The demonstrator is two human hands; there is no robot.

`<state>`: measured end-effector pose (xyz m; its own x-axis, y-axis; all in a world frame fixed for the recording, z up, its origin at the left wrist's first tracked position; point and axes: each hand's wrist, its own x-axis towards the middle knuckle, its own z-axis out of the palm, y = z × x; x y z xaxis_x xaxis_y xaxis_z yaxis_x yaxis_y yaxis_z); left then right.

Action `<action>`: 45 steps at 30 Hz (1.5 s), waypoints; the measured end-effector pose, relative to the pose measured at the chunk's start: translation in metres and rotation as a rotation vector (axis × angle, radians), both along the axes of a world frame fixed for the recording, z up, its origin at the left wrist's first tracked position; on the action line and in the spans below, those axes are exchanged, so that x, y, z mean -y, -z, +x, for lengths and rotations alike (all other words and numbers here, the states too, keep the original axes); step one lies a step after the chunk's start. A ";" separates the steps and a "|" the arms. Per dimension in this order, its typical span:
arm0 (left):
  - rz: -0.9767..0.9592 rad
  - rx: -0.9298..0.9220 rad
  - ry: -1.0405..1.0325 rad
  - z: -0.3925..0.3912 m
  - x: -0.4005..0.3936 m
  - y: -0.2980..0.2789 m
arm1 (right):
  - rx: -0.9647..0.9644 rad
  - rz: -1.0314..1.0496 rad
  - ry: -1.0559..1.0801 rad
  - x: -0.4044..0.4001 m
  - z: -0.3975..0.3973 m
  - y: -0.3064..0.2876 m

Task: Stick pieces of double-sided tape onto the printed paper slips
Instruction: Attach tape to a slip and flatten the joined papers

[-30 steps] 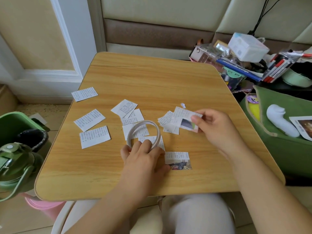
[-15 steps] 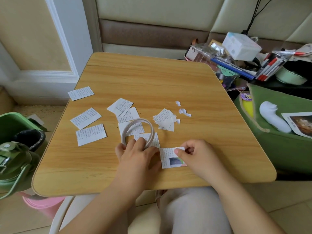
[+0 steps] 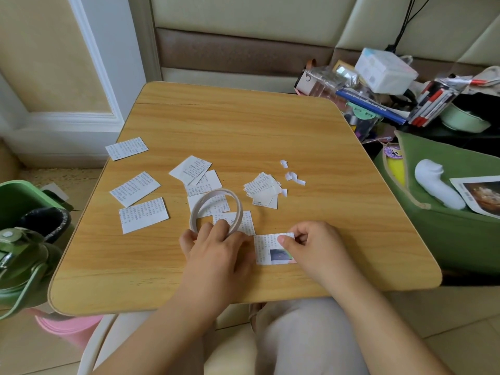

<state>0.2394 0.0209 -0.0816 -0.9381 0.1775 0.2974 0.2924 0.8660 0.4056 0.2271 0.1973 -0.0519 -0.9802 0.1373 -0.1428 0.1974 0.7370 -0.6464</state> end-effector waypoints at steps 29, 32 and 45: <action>-0.075 -0.045 -0.055 -0.006 -0.009 0.006 | 0.034 0.074 -0.276 -0.001 0.006 -0.011; -0.080 -0.041 -0.053 -0.006 -0.008 0.006 | 0.020 0.050 -0.274 0.000 0.007 -0.014; -0.020 0.006 -0.070 -0.001 -0.009 -0.006 | -0.119 -0.318 0.033 -0.001 0.021 -0.004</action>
<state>0.2383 0.0304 -0.0760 -0.9502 0.1173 0.2886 0.2285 0.8922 0.3895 0.2480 0.1980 -0.0479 -0.9884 0.1358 -0.0686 0.1271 0.4892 -0.8629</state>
